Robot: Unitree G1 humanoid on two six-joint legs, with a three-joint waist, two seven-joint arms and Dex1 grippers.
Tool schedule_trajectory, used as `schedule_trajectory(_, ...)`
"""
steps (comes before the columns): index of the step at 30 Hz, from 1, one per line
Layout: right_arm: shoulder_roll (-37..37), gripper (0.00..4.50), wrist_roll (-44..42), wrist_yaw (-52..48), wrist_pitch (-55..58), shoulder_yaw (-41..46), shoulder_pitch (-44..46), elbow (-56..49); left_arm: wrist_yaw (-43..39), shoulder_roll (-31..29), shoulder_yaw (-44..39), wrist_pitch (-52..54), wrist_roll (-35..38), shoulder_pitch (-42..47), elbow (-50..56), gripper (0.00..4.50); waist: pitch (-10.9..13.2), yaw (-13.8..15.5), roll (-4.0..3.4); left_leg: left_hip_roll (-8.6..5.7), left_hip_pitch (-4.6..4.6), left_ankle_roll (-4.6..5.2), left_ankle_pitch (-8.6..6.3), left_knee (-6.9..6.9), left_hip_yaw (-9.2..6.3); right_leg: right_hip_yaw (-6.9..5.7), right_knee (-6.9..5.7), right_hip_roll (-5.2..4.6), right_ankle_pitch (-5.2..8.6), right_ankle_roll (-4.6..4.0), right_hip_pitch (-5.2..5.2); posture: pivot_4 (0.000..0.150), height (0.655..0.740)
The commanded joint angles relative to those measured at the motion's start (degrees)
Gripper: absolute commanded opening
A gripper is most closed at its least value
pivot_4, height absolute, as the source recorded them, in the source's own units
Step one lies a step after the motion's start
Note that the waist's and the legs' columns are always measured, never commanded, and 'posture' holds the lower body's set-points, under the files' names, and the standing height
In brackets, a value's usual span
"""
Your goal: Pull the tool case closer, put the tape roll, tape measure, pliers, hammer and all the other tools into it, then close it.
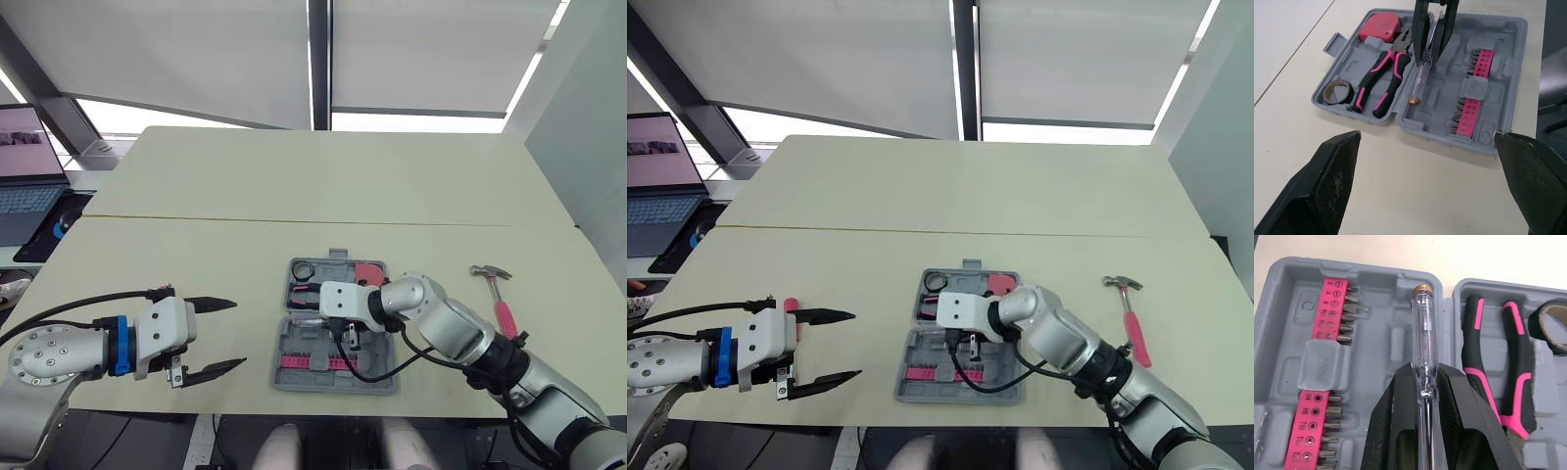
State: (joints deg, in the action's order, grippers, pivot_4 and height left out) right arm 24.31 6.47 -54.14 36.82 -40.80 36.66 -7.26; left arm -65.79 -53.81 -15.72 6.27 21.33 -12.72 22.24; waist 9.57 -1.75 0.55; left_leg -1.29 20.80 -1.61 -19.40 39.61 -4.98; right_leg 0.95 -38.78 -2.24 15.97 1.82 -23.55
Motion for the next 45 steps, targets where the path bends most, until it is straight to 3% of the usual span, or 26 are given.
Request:
schedule_trajectory(1,-0.8,0.30,0.7,0.0,-0.3,0.3,0.3,-0.1,0.2,-0.1,0.1,0.2,0.3,0.4,1.1,4.50,0.0,0.0,0.00,0.00,0.00,0.00,0.00,0.00,0.00,0.00,0.00,0.00,0.00,0.00,0.00,0.150,0.7400)
schedule_trajectory(21,-4.8,0.30,3.0,1.4,-1.6,0.9,0.5,4.9,0.4,0.3,0.7,0.1,0.5,0.2,1.5,4.50,0.0,-0.1,0.00,0.00,-0.01,0.00,0.00,0.00,0.01,0.00,-0.05,0.01,0.00,0.00,-0.03,0.150,0.7400)
schedule_trajectory(23,-5.1,1.01,2.6,1.2,-1.0,1.6,0.6,4.2,0.3,0.4,0.8,0.1,0.5,0.0,1.6,4.50,0.0,-0.1,0.00,0.00,-0.01,0.00,0.00,0.00,0.01,0.00,-0.05,0.01,0.00,0.00,-0.04,0.150,0.7400)
schedule_trajectory(32,-2.9,3.21,1.4,0.2,0.5,4.3,0.0,-2.6,0.4,0.5,0.9,0.5,0.8,-0.4,2.1,4.50,0.0,0.0,-0.01,0.00,0.00,0.00,0.00,-0.01,0.00,0.02,-0.05,0.00,0.00,0.00,-0.06,0.150,0.7400)
schedule_trajectory(35,-1.9,3.10,0.1,0.2,-1.0,6.0,-0.9,-3.7,0.4,0.6,0.9,1.0,0.9,-0.5,2.4,4.50,0.0,0.0,-0.01,0.00,0.00,0.00,0.00,-0.01,0.00,0.01,-0.06,0.01,0.00,0.00,-0.06,0.150,0.7400)
schedule_trajectory(45,-2.4,0.77,0.2,0.4,-2.8,4.2,-2.5,0.1,0.5,0.7,1.3,2.7,1.8,0.1,3.7,4.50,0.0,-0.1,-0.01,0.00,0.00,0.00,0.00,-0.01,0.01,0.02,-0.06,0.01,0.00,0.00,-0.05,0.150,0.7400)
